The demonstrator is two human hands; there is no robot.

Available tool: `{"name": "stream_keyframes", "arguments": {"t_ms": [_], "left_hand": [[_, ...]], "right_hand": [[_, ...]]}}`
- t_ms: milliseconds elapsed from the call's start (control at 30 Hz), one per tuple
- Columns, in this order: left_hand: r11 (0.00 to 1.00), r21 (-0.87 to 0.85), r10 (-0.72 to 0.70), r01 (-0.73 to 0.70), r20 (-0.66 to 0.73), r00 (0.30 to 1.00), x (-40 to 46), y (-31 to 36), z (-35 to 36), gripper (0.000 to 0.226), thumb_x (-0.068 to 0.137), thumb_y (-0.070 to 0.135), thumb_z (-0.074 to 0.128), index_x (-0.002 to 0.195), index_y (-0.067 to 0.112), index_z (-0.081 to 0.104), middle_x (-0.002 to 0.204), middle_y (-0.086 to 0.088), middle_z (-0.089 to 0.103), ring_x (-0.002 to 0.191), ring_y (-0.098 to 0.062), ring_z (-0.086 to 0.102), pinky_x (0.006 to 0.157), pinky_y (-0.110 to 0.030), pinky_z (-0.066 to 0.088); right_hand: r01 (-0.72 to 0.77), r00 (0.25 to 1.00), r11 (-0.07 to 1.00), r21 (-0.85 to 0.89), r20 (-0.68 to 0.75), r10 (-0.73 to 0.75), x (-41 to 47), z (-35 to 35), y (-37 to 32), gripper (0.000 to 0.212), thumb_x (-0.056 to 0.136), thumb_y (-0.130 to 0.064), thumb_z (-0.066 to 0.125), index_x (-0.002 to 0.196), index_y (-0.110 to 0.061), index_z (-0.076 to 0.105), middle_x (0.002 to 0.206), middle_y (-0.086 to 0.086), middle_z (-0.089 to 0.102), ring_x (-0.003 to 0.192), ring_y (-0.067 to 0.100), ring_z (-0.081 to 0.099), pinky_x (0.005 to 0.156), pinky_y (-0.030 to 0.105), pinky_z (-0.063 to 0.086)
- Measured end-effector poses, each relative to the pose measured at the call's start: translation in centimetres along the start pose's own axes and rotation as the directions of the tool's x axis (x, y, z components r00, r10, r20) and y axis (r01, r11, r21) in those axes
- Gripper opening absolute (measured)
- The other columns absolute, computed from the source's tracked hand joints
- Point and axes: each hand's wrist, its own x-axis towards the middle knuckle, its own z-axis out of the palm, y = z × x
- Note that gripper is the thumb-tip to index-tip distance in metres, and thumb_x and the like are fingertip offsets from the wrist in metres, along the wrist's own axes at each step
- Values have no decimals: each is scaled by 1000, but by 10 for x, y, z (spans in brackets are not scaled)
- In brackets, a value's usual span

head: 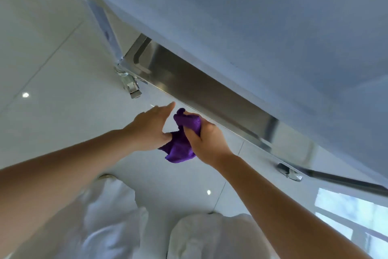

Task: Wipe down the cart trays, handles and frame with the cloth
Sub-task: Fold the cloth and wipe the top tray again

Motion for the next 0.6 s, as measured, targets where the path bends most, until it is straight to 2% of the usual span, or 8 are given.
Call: {"name": "stream_keyframes", "arguments": {"t_ms": [100,167,233,300,367,467,567,600], "left_hand": [[947,-318,40,-52,-45,998,-47,29,-22,68,84,9,54,144,27,27,131,3,50,116,-16,48,93,-26,39],[882,-467,37,-63,-64,997,-79,47,-41,69,81,9,57,141,30,31,121,10,55,108,-9,54,89,-25,44],[804,-587,45,-94,-98,994,-109,66,-66,68,78,9,59,138,30,36,114,12,59,104,-4,58,90,-24,46],[722,-679,65,-132,-123,990,-140,90,-96,65,72,11,53,132,31,40,106,8,63,97,-3,61,85,-23,47],[614,-768,117,-181,-138,983,-172,118,-129,66,65,11,44,128,29,43,99,5,65,93,-6,63,80,-21,46],[482,-836,237,-261,-163,958,-217,160,-180,52,67,6,42,117,20,47,77,10,63,74,-1,58,66,-12,44],[436,-863,240,-255,-162,957,-249,196,-219,45,73,15,50,118,21,50,94,-15,59,86,-9,58,76,-16,47],[438,-866,230,-242,-152,961,-258,206,-229,47,74,20,54,121,23,50,103,-14,61,93,-12,59,80,-21,47]], "right_hand": [[21,1000,975,221,-8,-19,-43,-19,-40,30,92,-26,47,119,-28,60,85,-19,59,78,8,57,70,18,42],[56,998,940,336,-32,-48,-72,-38,-73,34,86,-34,44,113,-30,63,84,-22,55,76,-1,54,69,11,38],[123,992,899,420,-74,-101,-97,-62,-108,33,82,-41,43,107,-44,64,90,-17,58,81,-1,54,74,12,39],[181,983,847,500,-127,-136,-121,-90,-145,29,80,-43,44,100,-53,63,103,-5,65,95,5,59,84,22,46],[228,973,791,567,-169,-159,-144,-118,-181,28,80,-40,46,104,-45,61,116,2,65,107,11,59,94,30,46],[258,965,738,624,-208,-161,-176,-156,-224,38,81,-37,48,117,-26,58,117,6,64,110,16,59,96,32,45],[270,960,708,652,-238,-147,-203,-185,-259,48,81,-35,50,125,-15,53,119,12,62,111,21,59,95,31,46],[271,959,702,658,-251,-135,-210,-194,-271,46,81,-35,50,124,-17,54,120,13,62,112,21,59,96,32,46]]}}
